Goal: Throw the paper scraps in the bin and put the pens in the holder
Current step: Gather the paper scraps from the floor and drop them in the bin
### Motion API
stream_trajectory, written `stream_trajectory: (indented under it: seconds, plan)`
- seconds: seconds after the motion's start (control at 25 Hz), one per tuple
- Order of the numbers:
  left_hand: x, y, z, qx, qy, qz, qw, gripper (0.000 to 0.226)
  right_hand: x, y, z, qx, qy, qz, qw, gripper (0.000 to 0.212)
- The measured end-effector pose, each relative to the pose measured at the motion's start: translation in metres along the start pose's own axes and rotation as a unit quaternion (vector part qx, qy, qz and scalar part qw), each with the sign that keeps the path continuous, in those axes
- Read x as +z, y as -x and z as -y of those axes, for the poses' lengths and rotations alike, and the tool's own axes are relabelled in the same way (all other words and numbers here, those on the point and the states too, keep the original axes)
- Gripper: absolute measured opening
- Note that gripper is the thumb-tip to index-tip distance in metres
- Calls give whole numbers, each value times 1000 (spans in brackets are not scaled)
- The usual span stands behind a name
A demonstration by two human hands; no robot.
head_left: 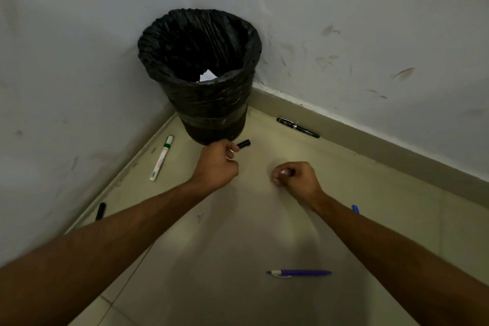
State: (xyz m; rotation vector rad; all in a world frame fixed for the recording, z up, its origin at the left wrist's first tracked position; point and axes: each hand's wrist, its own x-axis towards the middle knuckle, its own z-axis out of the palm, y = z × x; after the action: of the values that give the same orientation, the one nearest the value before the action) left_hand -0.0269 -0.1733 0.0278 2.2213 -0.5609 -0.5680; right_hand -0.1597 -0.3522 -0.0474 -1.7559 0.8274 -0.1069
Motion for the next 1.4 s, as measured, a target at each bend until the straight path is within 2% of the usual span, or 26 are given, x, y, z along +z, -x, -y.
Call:
stream_trajectory:
  seconds: [0.08, 0.16, 0.24, 0.32, 0.36, 0.48, 0.6, 0.68, 0.76, 0.84, 0.92, 1.04, 1.12, 1.24, 1.4]
  plan:
    - [-8, 6, -10, 12, 25, -12, 1000, 40, -5, 8, 21, 45, -144, -35, 988, 10]
    - [-21, 13, -25, 37, 66, -36, 996, 35, -11, 13, 63, 9, -222, -42, 974, 12]
    - [-47, 22, -46, 130, 86, -103, 982, 30, -14, 19, 119, -73, -229, -29, 970, 13]
    - [-82, 22, -69, 232, 78, -189, 951, 25, -11, 21, 176, -172, -187, -10, 967, 13]
    - [-100, 16, -79, 256, 71, -227, 937, 23, -7, 19, 203, -220, -153, -7, 963, 12]
    - [-141, -18, -99, 217, 37, -296, 929, 26, 14, -3, 267, -307, -62, -27, 949, 9]
    - [-161, -52, -103, 140, -32, -279, 949, 33, 38, -36, 306, -340, 75, -55, 936, 6]
    - [-167, -68, -102, 102, -70, -243, 962, 34, 51, -58, 315, -323, 144, -37, 935, 10]
    - [-174, -72, -105, 70, -114, -196, 971, 30, 59, -74, 322, -276, 235, 52, 930, 21]
    - [-185, -66, -118, 49, -150, -156, 975, 21, 58, -78, 327, -223, 333, 132, 907, 29]
    - [-199, -54, -133, 41, -136, -146, 979, 25, 47, -65, 336, -196, 356, 127, 905, 33]
    - [-221, -29, -166, 22, -54, -161, 985, 44, 19, -18, 354, -172, 232, 11, 957, 39]
    - [-235, -7, -194, 23, -19, -168, 985, 45, -2, 22, 374, -139, 119, -36, 982, 40]
    - [-258, 35, -262, 37, 41, -176, 983, 33, -47, 82, 426, -97, -6, -58, 994, 44]
    - [-299, 98, -368, 43, 99, -134, 985, 32, -119, 172, 510, -79, -82, -99, 989, 53]
